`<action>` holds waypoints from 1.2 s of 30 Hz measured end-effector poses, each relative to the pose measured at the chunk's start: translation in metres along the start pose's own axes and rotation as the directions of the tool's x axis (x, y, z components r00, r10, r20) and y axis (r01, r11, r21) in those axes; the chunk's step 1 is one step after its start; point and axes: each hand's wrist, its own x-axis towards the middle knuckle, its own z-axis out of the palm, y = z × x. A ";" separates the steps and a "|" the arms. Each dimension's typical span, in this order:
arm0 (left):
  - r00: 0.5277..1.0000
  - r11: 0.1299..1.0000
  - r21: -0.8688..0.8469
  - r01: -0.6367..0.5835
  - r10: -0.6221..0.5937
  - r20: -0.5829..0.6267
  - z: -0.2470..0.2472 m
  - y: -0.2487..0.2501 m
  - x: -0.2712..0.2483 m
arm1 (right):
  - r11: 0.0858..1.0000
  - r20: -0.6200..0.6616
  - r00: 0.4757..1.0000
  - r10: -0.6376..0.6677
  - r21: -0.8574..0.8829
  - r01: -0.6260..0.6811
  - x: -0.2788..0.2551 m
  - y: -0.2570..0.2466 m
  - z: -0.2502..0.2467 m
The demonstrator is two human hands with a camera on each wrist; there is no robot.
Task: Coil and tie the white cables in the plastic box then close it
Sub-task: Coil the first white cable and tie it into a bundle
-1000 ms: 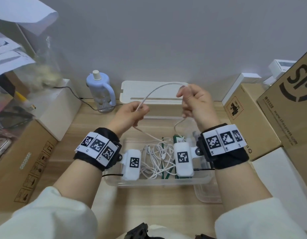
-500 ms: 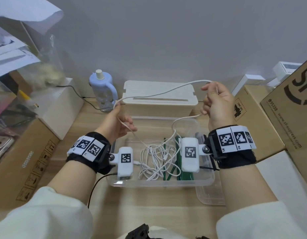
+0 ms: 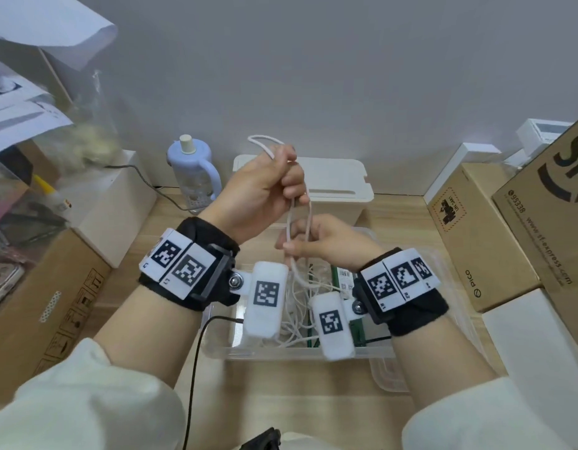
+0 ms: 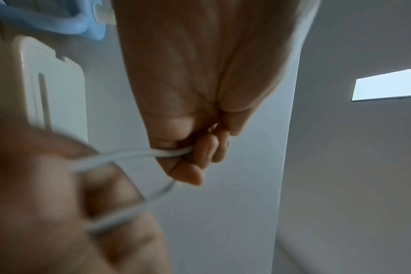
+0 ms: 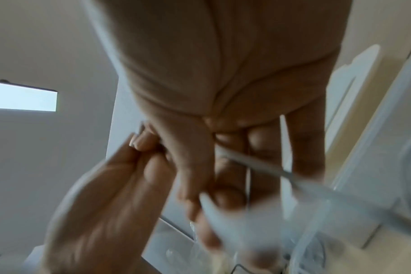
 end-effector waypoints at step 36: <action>0.912 0.472 0.865 0.169 -0.407 0.044 0.004 -0.058 -0.011 | 0.686 -0.238 0.956 -0.169 0.669 0.288 -0.008 -0.025 -0.012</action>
